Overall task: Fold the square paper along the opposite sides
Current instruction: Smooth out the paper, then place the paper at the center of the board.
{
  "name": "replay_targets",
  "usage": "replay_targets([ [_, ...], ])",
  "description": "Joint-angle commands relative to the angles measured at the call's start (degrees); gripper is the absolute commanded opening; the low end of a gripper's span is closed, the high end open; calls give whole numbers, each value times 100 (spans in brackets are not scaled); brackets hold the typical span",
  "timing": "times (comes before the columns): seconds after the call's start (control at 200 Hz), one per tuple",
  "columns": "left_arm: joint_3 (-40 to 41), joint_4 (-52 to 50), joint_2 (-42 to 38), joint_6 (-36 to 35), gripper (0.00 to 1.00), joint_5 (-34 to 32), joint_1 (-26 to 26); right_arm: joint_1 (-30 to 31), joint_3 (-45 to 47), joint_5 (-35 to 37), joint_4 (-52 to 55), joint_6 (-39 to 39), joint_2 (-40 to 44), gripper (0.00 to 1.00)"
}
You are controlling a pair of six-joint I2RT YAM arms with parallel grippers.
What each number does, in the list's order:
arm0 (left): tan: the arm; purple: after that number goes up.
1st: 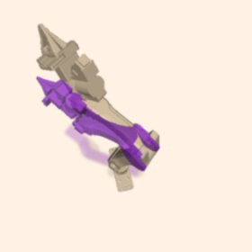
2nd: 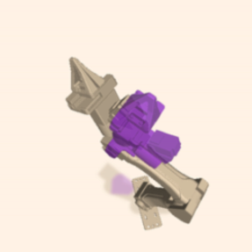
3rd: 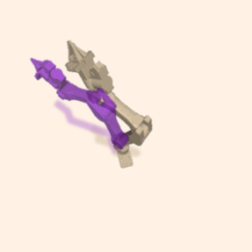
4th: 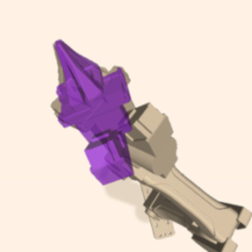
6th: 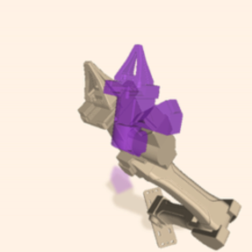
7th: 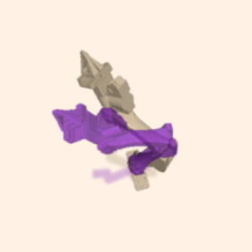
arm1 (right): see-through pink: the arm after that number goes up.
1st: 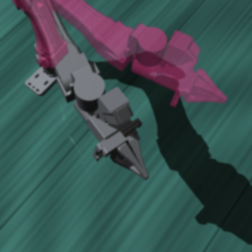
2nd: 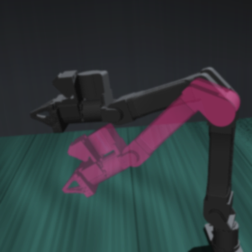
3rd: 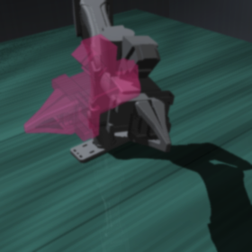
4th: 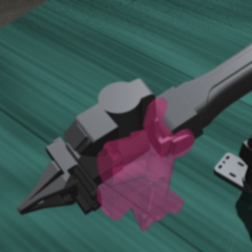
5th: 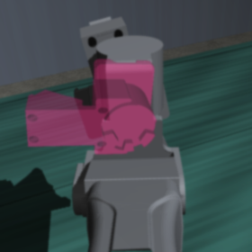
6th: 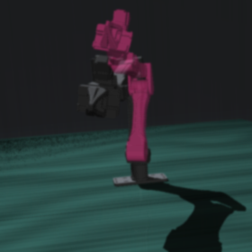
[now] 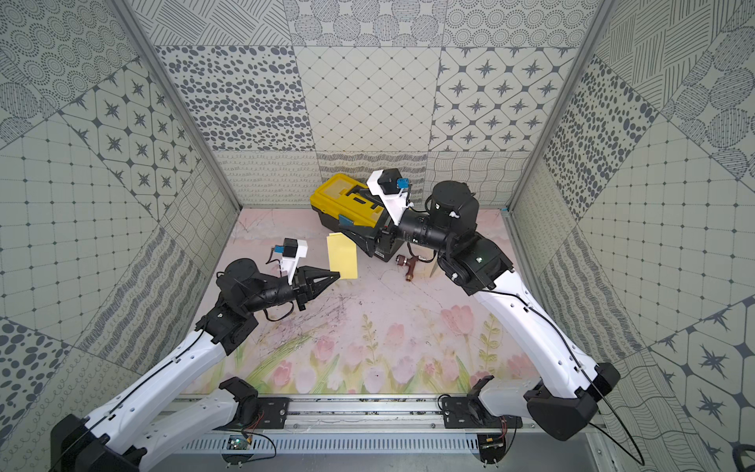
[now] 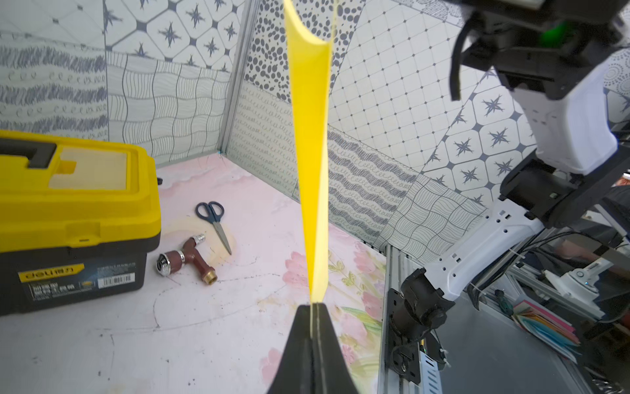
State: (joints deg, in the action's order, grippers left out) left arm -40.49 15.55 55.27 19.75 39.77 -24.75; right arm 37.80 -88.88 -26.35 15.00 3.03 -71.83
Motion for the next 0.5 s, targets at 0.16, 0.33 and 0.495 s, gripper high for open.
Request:
replay_targets([
  [0.16, 679, 840, 1423, 2833, 0, -496, -38, -266, 1320, 1220, -839, -1310, 641, 97],
  [0.33, 878, 434, 2272, 3146, 0, -936, -38, -408, 1905, 1263, -709, -1734, 800, 97],
  [0.495, 1183, 1238, 3328, 3591, 0, -613, -54, -461, 2228, 1301, -595, -1803, 933, 97],
])
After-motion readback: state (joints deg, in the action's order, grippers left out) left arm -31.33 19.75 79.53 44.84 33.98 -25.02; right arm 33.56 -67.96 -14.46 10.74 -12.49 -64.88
